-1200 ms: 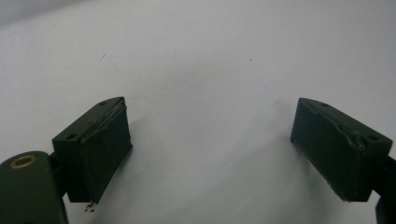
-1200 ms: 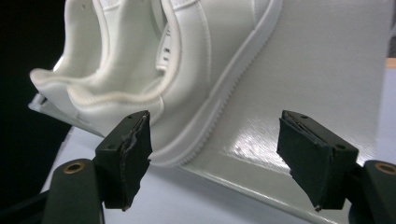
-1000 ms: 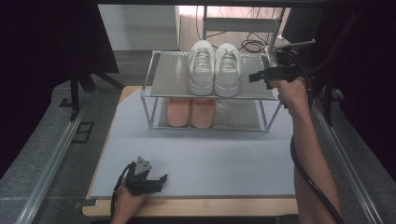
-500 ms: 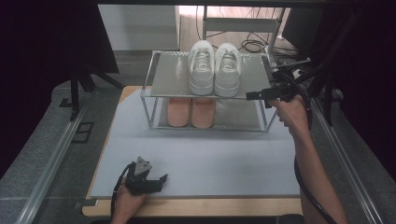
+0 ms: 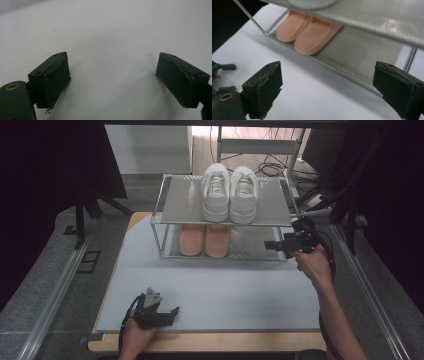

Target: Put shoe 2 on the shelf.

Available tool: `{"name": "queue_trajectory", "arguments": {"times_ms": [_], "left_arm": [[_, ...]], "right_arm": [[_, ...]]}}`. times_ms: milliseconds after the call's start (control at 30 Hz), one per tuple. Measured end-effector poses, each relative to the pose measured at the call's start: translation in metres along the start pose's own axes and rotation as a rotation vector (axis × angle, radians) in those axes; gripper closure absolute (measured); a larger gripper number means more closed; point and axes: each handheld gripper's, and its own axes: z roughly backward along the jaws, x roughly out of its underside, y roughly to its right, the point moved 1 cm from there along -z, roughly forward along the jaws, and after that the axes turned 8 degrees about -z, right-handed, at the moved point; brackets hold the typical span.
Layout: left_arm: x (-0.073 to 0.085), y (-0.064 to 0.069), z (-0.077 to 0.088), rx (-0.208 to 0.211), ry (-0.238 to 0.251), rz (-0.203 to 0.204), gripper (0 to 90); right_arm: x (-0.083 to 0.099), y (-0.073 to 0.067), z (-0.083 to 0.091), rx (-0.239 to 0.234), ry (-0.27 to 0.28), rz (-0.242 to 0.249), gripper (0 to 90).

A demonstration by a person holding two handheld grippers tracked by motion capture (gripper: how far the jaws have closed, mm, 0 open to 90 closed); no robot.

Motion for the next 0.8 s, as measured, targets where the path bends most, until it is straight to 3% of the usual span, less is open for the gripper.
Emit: {"name": "queue_trajectory", "arguments": {"times_ms": [200, 367, 600, 800], "left_arm": [[0.000, 0.000, 0.000, 0.000, 0.000, 0.002, 11.3], [0.000, 0.000, 0.000, 0.001, -0.002, -0.001, 11.2], [0.000, 0.000, 0.000, 0.000, 0.000, -0.001, 11.2], [0.001, 0.000, 0.000, 0.001, 0.003, -0.001, 11.3]], "right_arm": [[0.020, 0.008, 0.002, 0.002, 0.023, -0.001, 0.0], [0.039, 0.013, 0.003, -0.003, 0.022, 0.002, 0.0], [0.067, 0.021, 0.004, 0.001, 0.027, 0.050, 0.0], [0.093, 0.024, -0.001, 0.032, 0.035, 0.110, 0.0]]}}
